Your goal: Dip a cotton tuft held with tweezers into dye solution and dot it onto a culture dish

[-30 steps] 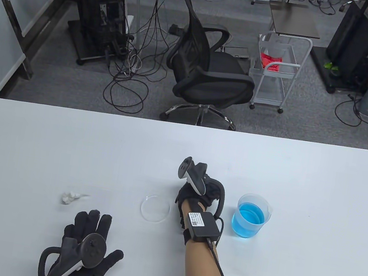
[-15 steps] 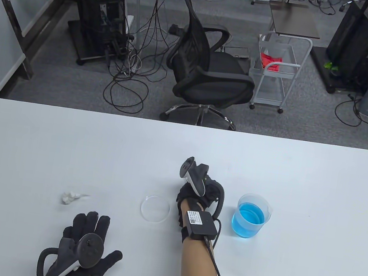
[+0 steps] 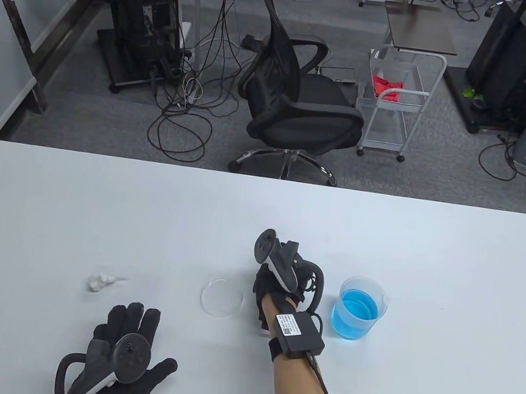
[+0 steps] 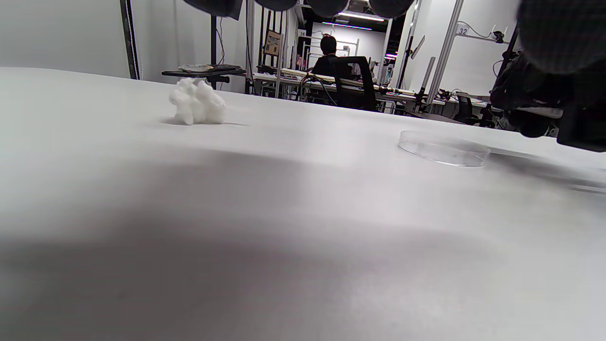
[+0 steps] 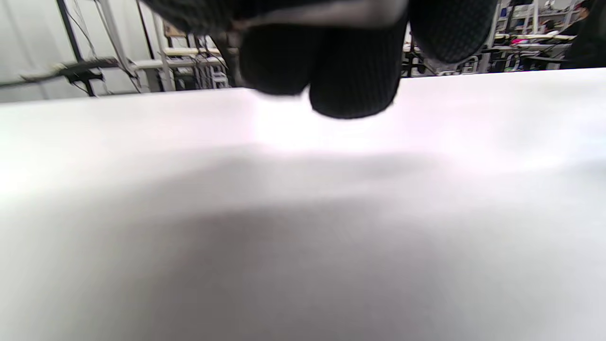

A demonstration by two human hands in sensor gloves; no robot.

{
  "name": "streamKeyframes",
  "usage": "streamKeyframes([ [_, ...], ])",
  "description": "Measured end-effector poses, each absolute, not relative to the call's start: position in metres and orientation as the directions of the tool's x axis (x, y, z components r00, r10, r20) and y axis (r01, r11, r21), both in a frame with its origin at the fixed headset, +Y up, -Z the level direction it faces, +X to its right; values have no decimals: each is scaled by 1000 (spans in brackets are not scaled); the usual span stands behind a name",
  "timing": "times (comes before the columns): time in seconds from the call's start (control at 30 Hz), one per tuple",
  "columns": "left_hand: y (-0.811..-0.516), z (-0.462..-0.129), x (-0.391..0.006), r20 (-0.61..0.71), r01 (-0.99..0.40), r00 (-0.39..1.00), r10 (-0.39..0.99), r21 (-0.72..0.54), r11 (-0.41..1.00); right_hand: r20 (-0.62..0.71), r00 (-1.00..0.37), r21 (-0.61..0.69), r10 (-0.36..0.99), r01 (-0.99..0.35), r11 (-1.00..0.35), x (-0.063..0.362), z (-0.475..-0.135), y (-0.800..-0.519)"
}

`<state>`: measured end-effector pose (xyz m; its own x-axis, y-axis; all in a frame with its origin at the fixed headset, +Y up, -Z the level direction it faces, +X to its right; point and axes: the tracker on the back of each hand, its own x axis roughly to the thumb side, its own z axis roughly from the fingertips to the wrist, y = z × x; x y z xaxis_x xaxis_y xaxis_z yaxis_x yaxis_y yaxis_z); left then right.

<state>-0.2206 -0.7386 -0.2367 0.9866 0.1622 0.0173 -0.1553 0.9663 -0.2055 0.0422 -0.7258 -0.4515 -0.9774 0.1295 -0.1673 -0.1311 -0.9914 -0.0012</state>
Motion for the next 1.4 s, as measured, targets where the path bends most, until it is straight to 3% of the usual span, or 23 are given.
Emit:
streamKeyframes([
  [0.43, -741, -237, -213, 52, -144, 986, 158, -216, 966, 35, -976, -178, 213, -216, -960, 51, -365, -663],
  [0.63, -745, -237, -208, 63, -122, 988, 140, -235, 964, 101, -959, -234, 264, -280, -931, 61, -320, -649],
  [0.93, -746, -238, -207, 64, -106, 990, 124, -226, 968, 134, -921, -263, 366, -389, -883, 75, -274, -663],
  [1.13, -749, -239, -203, 71, -89, 991, 109, -241, 966, 129, -910, -248, 393, -413, -876, 81, -270, -688],
  [1.4, -749, -238, -203, 75, -84, 992, 106, -250, 965, 126, -905, -252, 407, -426, -869, 91, -269, -702],
])
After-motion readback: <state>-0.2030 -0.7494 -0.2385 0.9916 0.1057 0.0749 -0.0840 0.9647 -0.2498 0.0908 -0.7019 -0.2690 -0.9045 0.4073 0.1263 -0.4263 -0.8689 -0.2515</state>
